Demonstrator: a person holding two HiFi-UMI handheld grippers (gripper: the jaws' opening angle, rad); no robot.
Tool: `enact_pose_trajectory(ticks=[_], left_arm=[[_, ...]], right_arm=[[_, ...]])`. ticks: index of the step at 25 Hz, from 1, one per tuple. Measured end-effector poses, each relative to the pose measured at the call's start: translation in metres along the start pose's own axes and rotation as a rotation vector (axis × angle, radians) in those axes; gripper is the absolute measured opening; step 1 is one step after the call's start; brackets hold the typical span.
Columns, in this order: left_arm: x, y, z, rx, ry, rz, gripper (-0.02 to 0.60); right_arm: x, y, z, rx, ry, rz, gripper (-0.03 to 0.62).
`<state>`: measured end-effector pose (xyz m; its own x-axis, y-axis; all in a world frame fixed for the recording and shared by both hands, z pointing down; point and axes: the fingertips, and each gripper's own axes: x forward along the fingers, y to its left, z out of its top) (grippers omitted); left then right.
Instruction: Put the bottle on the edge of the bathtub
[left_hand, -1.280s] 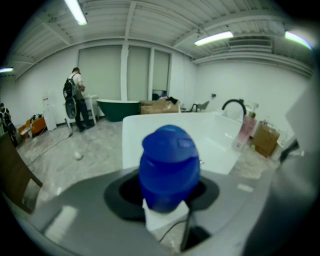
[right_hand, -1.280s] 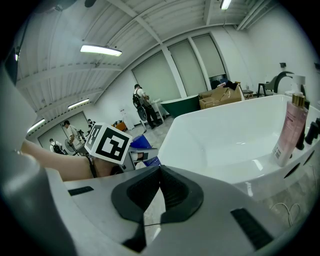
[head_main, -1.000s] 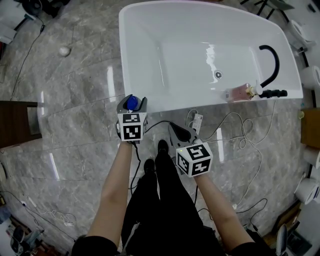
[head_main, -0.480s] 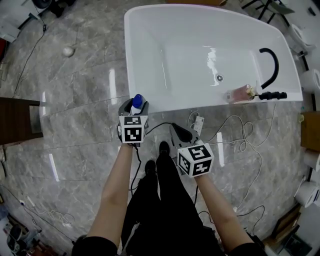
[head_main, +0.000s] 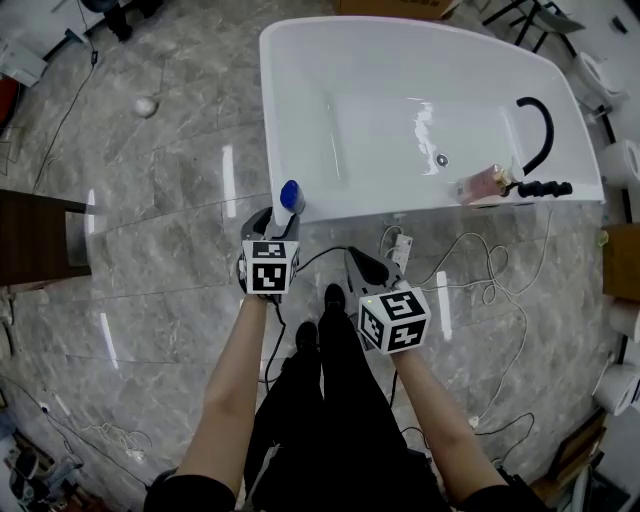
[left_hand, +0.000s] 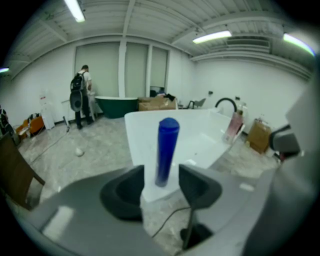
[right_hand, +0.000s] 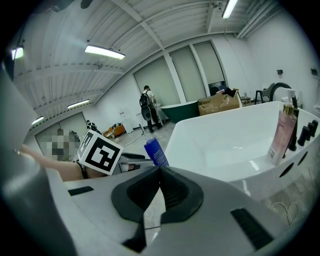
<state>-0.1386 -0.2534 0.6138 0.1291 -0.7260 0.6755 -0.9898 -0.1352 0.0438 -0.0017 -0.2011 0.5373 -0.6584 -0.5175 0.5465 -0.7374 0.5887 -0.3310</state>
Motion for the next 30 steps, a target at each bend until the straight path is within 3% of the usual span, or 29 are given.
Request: enact_pose_trajectory(ticks=[7,30], left_arm=[[-0.031,0.006,-0.007,-0.013,-0.016,0.005,0.164],[-0.147,0.016,-0.014,-0.048,-0.131,0.004,0.05]], right_arm=[[-0.01,0.017,0.0,-0.01,-0.024,-0.017,0.003],[-0.053,0.073,-0.007,-0.058,-0.095,-0.05,0.003]])
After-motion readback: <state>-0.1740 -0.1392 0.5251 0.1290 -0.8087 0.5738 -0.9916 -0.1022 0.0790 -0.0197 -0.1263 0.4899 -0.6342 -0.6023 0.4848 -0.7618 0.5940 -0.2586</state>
